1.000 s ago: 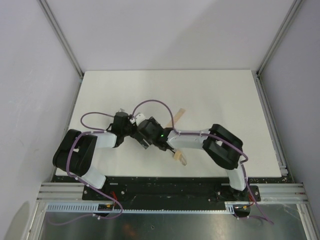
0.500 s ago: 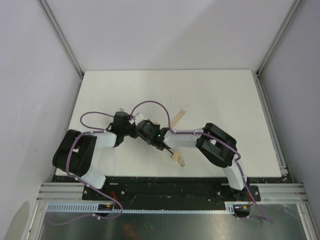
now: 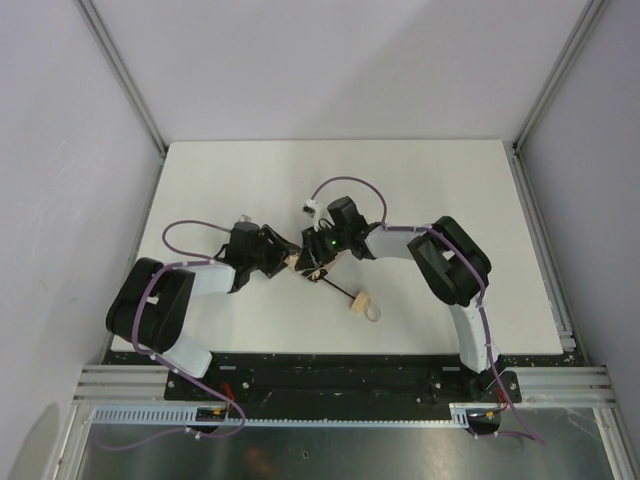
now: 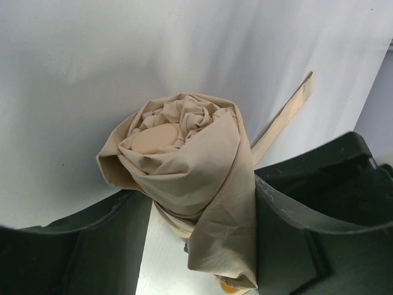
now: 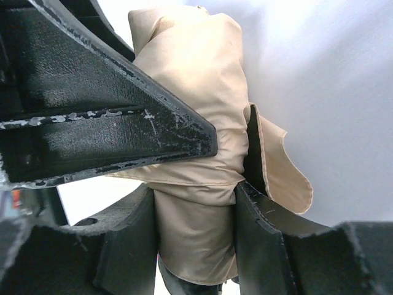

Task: Put away the umbrella

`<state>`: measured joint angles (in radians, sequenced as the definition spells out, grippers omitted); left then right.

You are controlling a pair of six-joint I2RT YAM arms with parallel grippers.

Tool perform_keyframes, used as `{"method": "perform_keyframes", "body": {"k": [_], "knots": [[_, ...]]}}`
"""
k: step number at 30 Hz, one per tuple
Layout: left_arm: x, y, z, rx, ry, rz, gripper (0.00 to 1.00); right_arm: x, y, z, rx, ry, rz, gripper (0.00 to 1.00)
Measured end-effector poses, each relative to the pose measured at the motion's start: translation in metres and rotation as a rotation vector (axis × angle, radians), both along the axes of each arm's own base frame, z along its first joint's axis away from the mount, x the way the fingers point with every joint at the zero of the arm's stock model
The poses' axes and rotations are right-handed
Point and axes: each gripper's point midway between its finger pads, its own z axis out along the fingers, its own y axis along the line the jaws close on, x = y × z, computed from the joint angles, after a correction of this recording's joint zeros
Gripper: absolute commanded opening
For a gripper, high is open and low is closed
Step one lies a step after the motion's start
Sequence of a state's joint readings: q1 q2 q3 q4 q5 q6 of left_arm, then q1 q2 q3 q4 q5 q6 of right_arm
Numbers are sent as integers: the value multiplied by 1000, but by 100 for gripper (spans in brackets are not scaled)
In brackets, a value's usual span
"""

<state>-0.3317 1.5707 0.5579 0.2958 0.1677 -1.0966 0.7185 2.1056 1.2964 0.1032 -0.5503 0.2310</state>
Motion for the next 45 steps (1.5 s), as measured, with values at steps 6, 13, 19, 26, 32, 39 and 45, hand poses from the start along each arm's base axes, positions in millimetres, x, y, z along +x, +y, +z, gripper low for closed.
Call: {"method": "perform_keyframes", "body": {"k": [6,13,19,26,32,39,45], "knots": [[0,-7,-1,2,4,-12,29,-4,-3,1,165,204,37,0],[0,-12,0,-16,10,-10,8,-7,-7,2,226,326,41,48],[-4,-13,-2,-5,7,-32,0,-9,-11,14,147,277,-26,83],[-9,-17,-2,-10,12,-56,0,-4,-19,18,-163,-66,-213,96],[-11,-19,-3,-15,18,-65,0,-30,-10,3,-414,-363,-259,84],[-8,-17,-2,-11,20,-52,2,-19,-13,-4,-556,-527,-319,21],[-7,-14,-3,-13,37,-30,46,-15,-15,-3,-543,-508,-314,0]]}}
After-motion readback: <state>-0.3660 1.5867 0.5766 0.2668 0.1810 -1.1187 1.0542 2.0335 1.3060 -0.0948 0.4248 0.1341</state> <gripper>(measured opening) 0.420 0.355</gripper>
